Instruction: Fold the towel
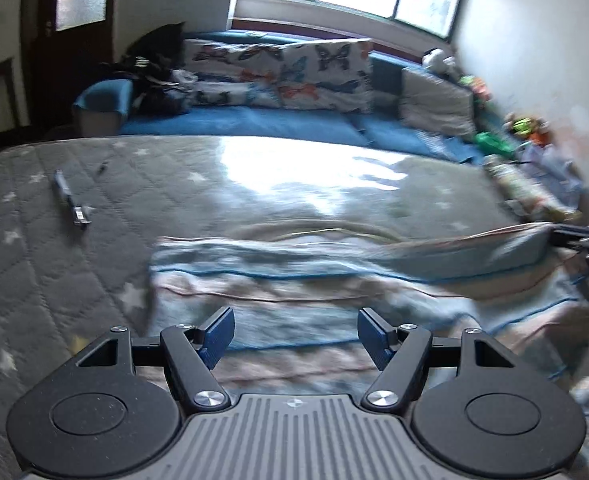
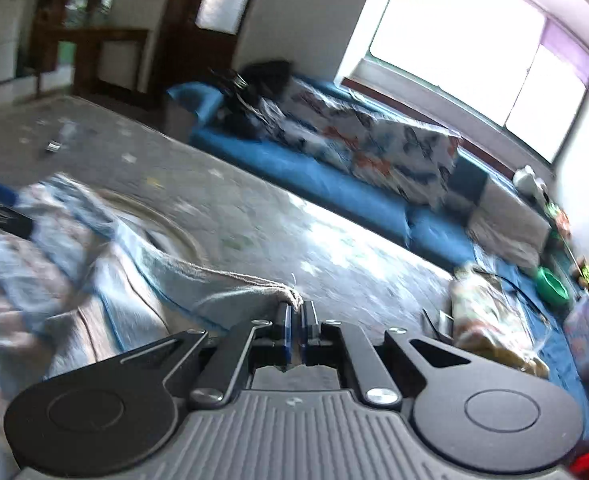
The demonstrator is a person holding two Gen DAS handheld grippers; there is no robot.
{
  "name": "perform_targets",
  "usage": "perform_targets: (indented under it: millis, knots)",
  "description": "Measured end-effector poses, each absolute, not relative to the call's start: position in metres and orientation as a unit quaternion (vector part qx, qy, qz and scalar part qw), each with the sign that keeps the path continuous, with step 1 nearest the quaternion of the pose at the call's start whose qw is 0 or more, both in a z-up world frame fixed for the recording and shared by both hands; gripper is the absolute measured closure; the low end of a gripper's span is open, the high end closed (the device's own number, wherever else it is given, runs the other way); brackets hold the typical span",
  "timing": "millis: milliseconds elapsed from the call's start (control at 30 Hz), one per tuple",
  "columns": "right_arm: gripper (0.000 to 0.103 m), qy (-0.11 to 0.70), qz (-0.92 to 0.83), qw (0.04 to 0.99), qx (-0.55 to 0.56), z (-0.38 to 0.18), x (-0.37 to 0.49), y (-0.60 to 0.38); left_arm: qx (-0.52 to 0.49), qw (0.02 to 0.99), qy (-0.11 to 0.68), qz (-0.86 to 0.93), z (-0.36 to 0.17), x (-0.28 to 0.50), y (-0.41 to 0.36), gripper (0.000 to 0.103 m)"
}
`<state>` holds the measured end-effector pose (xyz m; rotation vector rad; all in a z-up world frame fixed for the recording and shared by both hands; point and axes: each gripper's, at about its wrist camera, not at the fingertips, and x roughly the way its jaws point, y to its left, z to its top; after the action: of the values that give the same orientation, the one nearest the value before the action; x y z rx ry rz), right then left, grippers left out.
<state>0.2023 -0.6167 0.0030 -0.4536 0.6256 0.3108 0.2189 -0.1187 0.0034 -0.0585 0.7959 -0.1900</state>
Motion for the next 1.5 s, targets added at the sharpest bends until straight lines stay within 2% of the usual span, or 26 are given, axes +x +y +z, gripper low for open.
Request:
perform_targets:
  millis: [67,133,267,467,633,667,700,733,767,833,1067,1167,1433,1467,1500]
  knots:
    - [0.098,0.32,0.131,0.915,-0.21,-0.006,0.216,-0.625,-0.013,0.918,0.39,-0.07,-0.003,0.23,-0.115,0.033]
    - [0.088,0.334,0.112,0.915,-0.196,-0.015,0.227,-0.634,0.001,0.92,0.388,-0.046,-0.008,0.239,-0.109,0.033]
    - [0.087,0.352,0.086,0.918,-0.161,-0.026,0.239,-0.653,0.008,0.921,0.389,-0.012,-0.016,0.253,-0.094,0.033]
    - [0.085,0.389,0.162,0.903,-0.082,-0.027,0.234,-0.67,0.014,0.918,0.397,0.01,-0.026,0.275,-0.084,0.035]
    - [0.084,0.415,0.172,0.891,-0.063,-0.037,0.242,-0.665,0.02,0.918,0.396,-0.001,-0.031,0.283,-0.084,0.054]
    - [0.08,0.419,0.169,0.89,-0.062,-0.039,0.245,-0.664,0.023,0.919,0.394,-0.008,-0.031,0.284,-0.084,0.06]
    - [0.074,0.423,0.167,0.889,-0.062,-0.042,0.247,-0.663,0.023,0.919,0.392,-0.016,-0.03,0.285,-0.084,0.071]
    - [0.071,0.427,0.164,0.887,-0.062,-0.044,0.249,-0.662,0.023,0.92,0.391,-0.025,-0.03,0.286,-0.084,0.077]
    - [0.07,0.429,0.163,0.886,-0.062,-0.046,0.251,-0.661,0.023,0.92,0.389,-0.031,-0.029,0.287,-0.084,0.088]
    - [0.07,0.427,0.163,0.887,-0.066,-0.048,0.254,-0.66,0.026,0.922,0.386,-0.032,-0.029,0.29,-0.086,0.095]
    - [0.07,0.417,0.152,0.894,-0.062,-0.051,0.29,-0.65,0.03,0.931,0.364,0.001,-0.031,0.304,-0.08,0.097]
    - [0.066,0.408,0.14,0.9,-0.065,-0.053,0.307,-0.647,0.02,0.93,0.367,0.019,-0.033,0.311,-0.073,0.095]
    - [0.067,0.409,0.154,0.895,-0.084,-0.04,0.295,-0.647,0.014,0.93,0.367,0.025,-0.024,0.299,-0.071,0.09]
    - [0.067,0.41,0.162,0.894,-0.086,-0.038,0.287,-0.646,0.013,0.93,0.368,0.02,-0.022,0.294,-0.073,0.088]
    - [0.067,0.41,0.169,0.892,-0.088,-0.036,0.28,-0.646,0.011,0.929,0.369,0.013,-0.019,0.289,-0.077,0.082]
